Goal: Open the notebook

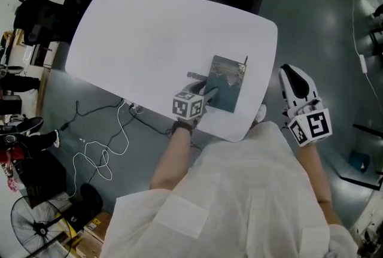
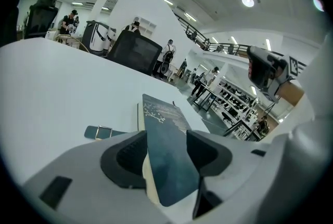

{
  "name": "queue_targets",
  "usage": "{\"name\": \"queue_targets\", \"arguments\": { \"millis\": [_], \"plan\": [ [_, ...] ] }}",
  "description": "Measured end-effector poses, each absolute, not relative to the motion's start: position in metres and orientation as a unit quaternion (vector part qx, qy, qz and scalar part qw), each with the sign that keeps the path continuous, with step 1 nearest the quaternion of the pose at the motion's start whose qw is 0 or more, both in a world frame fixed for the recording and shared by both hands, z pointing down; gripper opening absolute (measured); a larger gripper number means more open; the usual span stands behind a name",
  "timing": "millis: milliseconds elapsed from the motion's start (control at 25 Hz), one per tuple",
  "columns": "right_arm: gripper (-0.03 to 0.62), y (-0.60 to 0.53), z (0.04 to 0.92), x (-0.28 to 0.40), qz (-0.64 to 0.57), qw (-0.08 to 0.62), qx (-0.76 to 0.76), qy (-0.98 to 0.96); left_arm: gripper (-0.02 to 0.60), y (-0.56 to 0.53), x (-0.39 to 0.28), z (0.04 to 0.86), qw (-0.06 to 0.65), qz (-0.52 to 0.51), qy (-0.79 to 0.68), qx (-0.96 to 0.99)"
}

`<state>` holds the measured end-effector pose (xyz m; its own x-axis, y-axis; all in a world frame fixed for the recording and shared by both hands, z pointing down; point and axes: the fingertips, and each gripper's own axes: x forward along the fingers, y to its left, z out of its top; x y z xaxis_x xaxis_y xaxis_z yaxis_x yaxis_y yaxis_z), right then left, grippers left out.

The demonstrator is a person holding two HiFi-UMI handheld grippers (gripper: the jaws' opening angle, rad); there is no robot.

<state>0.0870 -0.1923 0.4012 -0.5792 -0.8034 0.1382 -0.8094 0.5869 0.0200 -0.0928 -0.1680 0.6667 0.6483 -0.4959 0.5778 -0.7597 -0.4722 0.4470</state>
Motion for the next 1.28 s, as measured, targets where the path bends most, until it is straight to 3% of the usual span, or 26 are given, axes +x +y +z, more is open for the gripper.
{"name": "queue_targets", "arguments": {
  "millis": [560,1280],
  "plan": [
    [0.038,-0.190,0.391,0.097,0.018,0.050,0.461,-0.886,0.213,-0.157,-0.065,0.596,0.296,0.115,-0.373,0.872],
    [0.038,-0.176,0.380,0.125,0.011,0.030,0.492,-0.870,0.213,-0.101,0.057,0.539,0.238,0.117,-0.194,0.944]
  ]
}}
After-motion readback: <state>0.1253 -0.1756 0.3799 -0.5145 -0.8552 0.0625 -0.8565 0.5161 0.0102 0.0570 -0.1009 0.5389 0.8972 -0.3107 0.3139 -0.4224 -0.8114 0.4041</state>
